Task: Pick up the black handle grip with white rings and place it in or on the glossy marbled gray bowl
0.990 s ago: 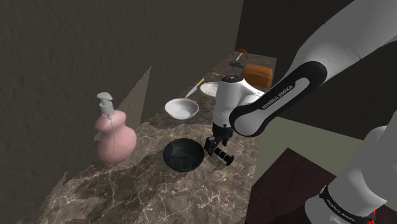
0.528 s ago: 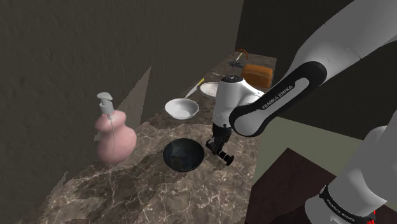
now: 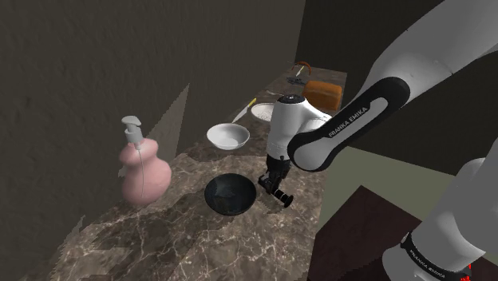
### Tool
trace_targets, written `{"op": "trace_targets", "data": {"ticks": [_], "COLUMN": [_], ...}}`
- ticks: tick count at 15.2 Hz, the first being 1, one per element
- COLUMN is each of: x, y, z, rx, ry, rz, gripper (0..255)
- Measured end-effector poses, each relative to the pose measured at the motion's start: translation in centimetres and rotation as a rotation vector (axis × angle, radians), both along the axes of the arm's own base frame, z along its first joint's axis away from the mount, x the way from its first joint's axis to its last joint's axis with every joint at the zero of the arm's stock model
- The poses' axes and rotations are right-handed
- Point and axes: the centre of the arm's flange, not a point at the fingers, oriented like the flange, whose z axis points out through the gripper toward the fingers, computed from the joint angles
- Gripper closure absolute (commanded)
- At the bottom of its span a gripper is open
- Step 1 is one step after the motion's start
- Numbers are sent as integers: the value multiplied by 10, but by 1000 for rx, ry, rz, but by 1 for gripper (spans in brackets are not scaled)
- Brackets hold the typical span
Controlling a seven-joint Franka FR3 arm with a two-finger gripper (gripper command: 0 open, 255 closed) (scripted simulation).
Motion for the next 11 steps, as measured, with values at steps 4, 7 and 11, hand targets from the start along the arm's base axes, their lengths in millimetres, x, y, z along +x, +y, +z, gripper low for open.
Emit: {"op": "trace_targets", "data": {"ticks": [4, 7, 11], "x": [0, -1, -1], "y": [0, 0, 0], "z": [15, 31, 54], "rx": [0, 0, 0], "ry": [0, -1, -1], "rz": [0, 0, 0], "gripper": [255, 255, 255]}}
